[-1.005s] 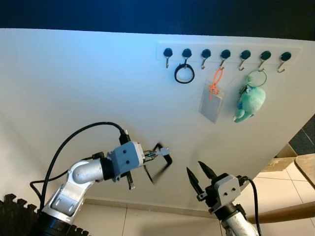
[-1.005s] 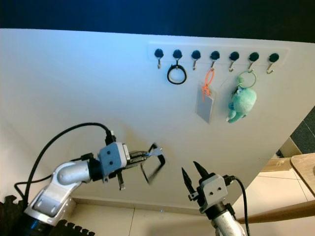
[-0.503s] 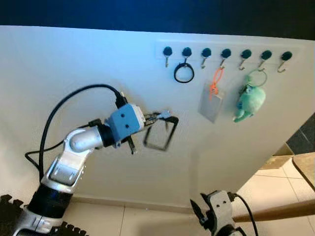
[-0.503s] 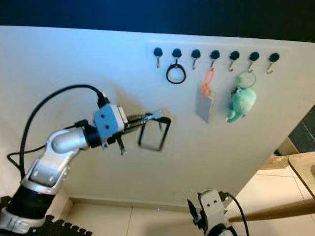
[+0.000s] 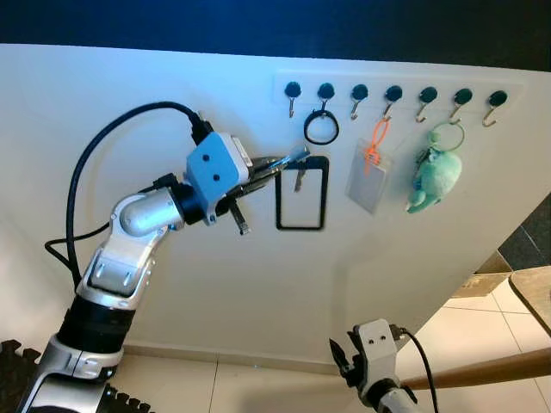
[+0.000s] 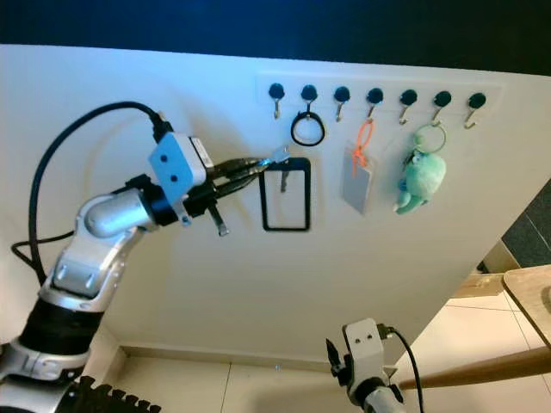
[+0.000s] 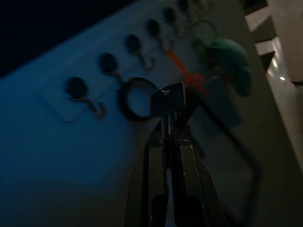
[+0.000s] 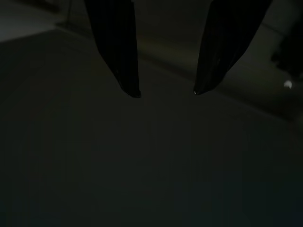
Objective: Hang keys on a hook
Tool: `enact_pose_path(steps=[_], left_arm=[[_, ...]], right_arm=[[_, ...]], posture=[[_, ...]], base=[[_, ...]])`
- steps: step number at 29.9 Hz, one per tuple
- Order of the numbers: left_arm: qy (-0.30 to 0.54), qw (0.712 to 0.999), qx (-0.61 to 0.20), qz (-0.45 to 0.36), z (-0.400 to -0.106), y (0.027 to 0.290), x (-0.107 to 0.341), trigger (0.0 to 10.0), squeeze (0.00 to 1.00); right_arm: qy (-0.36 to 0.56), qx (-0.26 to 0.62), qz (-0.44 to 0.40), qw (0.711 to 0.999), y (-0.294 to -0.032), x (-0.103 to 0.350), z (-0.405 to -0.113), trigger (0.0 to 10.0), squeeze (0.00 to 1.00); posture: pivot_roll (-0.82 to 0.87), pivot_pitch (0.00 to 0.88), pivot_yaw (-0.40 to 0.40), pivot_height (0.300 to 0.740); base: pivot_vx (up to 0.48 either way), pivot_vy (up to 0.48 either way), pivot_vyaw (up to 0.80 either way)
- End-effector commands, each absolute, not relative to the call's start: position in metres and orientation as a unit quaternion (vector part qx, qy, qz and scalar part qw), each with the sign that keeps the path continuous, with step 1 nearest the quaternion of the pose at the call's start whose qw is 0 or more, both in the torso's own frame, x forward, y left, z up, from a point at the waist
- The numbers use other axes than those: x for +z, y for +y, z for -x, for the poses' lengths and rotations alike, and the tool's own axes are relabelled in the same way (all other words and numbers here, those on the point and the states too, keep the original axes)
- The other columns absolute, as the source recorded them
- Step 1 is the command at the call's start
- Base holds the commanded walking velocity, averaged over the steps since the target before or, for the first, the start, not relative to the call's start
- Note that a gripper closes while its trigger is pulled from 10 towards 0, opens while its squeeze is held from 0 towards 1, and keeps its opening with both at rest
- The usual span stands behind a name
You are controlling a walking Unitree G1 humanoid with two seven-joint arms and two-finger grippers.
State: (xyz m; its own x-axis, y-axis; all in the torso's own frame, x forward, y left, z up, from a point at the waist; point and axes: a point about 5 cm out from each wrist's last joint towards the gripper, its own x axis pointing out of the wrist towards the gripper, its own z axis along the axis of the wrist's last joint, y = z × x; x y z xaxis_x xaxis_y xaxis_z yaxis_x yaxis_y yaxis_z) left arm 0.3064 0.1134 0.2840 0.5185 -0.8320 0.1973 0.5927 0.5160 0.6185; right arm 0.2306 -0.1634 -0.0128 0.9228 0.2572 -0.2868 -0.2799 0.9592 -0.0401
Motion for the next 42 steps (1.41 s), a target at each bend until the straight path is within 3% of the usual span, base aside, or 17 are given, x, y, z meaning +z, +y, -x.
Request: enact_pose_path(steps=[1, 15, 26, 42], left_arm=[[-0.256, 0.841, -0.419, -0.229, -0.309, 0.112, 0.289, 10.0, 0.00], [-0.248, 0.870, -0.384, -0.185, -0.319, 0.110, 0.299, 10.0, 0.00], [-0.210, 0.844, -0.468, -0.156, -0.318, 0.089, 0.290, 10.0, 0.00], [-0.197, 0.858, -0.442, -0.171, -0.333, 0.082, 0.291, 10.0, 0.00]], right_arm=[[0.129, 0.134, 0.034, 0.982, -0.162, -0.009, -0.233, 10.0, 0.00], [0.086, 0.166, 0.041, 0.981, -0.149, 0.003, -0.240, 10.0, 0.00], [-0.014, 0.203, 0.025, 0.979, -0.135, 0.036, -0.247, 10.0, 0.00], [-0.145, 0.253, 0.007, 0.957, -0.103, 0.097, -0.260, 10.0, 0.00]], posture=[[0.04, 0.035, -0.026, 0.740], [0.05, 0.034, -0.030, 0.740], [0.04, 0.038, -0.022, 0.740], [0.04, 0.051, -0.015, 0.740]], base=[[0.000, 0.000, 0.00], [0.000, 0.000, 0.00], [0.000, 0.000, 0.00], [0.000, 0.000, 0.00]])
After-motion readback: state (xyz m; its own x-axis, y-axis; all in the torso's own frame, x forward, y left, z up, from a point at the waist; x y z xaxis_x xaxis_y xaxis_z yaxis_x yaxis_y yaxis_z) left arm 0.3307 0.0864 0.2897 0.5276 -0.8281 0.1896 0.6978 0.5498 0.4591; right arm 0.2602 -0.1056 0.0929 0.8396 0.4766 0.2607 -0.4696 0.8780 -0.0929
